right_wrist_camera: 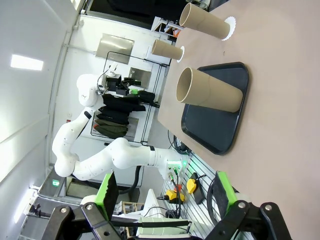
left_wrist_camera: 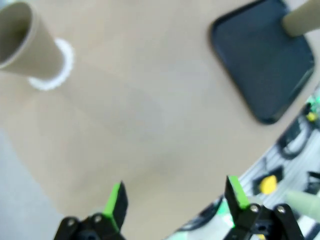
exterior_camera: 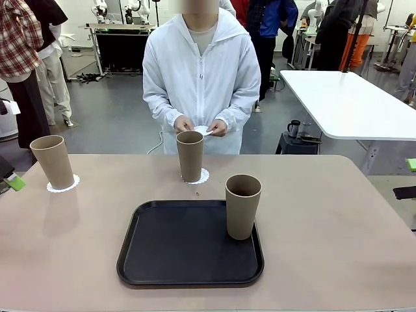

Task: Place coasters on the table and set cups on them.
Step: Take one Reusable plastic cup from the Flat Tray and place it on a coaster set by the human.

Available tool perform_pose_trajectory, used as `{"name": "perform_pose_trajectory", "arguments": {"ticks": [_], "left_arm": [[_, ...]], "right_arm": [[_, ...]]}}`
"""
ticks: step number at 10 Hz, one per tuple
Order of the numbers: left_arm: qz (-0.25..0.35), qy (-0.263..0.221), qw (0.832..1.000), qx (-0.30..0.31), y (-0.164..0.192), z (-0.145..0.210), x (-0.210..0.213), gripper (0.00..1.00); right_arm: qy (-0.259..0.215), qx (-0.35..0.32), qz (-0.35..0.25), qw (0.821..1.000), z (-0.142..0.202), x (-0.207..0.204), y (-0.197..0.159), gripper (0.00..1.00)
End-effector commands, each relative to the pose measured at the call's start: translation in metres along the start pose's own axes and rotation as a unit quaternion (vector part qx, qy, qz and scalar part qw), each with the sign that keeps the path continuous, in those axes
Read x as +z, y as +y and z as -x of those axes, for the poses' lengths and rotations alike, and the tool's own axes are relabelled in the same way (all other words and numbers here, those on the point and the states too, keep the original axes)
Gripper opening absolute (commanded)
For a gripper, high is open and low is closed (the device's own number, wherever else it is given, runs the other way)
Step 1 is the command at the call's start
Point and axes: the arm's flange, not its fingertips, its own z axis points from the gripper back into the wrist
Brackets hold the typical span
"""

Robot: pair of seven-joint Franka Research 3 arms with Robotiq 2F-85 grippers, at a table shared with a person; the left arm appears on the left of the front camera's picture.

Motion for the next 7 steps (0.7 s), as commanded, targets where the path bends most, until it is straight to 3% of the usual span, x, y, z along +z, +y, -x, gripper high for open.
{"name": "perform_pose_trajectory", "arguments": {"ticks": [1,3,5,7], "left_arm": [[0.187,-0.088,0.978,0.010,0.029,0.015,-0.005,1.00],[0.301,-0.167,0.938,0.032,0.059,0.040,0.013,1.00],[0.349,-0.206,0.913,0.055,0.099,0.063,0.026,1.00],[0.381,-0.192,0.902,0.065,0.139,0.097,0.033,1.00]], "right_arm": [[-0.002,0.008,-0.007,1.000,-0.001,0.001,0.000,1.00],[-0.002,0.008,-0.007,1.000,-0.001,0.001,0.000,1.00],[-0.002,0.008,-0.007,1.000,-0.001,0.001,0.000,1.00],[-0.002,0.008,-0.007,1.000,-0.001,0.001,0.000,1.00]]}}
